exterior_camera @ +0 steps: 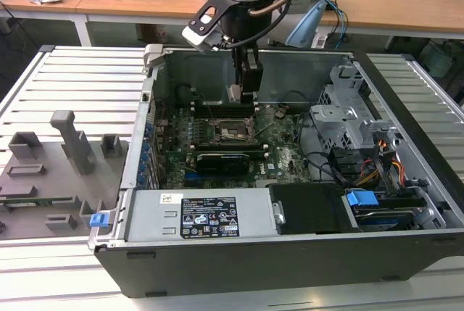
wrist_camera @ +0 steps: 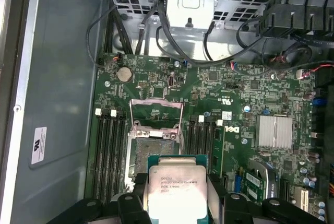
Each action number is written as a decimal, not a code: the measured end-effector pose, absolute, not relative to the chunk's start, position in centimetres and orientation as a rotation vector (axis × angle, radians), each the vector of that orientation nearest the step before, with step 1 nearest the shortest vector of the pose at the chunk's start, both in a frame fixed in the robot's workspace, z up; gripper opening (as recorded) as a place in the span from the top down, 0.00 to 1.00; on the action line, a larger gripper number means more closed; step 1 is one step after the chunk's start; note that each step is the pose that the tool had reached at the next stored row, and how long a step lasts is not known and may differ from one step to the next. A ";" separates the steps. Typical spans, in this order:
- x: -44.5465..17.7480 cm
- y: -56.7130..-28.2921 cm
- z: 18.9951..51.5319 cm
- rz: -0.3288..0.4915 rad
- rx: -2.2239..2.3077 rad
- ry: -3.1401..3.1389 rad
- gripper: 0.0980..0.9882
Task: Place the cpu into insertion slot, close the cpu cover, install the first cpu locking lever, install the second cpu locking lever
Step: 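Place the cpu into insertion slot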
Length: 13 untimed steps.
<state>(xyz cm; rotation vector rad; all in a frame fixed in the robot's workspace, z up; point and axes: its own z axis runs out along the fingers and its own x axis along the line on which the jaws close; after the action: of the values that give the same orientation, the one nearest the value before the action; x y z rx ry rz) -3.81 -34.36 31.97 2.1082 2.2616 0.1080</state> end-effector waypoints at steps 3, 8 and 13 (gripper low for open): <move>-3.8 -34.4 31.8 0.108 2.108 2.262 0.51; -3.8 -34.4 31.6 0.108 2.108 2.262 0.51; -3.8 -34.4 31.5 0.108 2.108 2.262 0.51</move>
<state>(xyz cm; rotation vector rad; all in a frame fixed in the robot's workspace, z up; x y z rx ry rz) -3.81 -34.35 31.46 2.1082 2.2616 0.1081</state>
